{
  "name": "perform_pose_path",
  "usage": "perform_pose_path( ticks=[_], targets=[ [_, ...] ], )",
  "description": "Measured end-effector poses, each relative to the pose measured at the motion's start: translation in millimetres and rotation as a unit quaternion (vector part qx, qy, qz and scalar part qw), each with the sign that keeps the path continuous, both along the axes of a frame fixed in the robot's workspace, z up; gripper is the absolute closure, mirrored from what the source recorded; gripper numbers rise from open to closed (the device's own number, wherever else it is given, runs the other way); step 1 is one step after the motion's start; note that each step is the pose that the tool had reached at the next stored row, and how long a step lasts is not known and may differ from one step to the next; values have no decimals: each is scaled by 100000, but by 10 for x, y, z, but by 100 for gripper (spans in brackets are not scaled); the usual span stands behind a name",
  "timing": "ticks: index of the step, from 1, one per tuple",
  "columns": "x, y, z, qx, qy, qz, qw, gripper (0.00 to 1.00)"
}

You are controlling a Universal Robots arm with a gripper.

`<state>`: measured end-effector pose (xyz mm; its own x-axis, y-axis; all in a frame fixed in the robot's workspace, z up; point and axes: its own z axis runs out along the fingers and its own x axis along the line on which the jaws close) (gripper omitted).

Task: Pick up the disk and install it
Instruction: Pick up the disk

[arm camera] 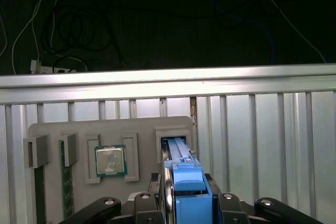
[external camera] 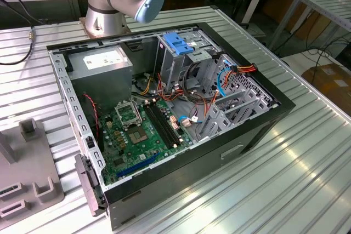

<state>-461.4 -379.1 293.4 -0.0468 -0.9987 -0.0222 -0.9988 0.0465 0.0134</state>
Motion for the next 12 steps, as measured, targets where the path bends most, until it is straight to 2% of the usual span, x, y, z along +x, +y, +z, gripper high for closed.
perform_pose_path(
  ticks=[2, 12],
  targets=[
    [0, 0, 0, -16, 5, 0, 100000, 63],
    [0, 0, -3, -16, -6, 0, 100000, 63]
  ],
)
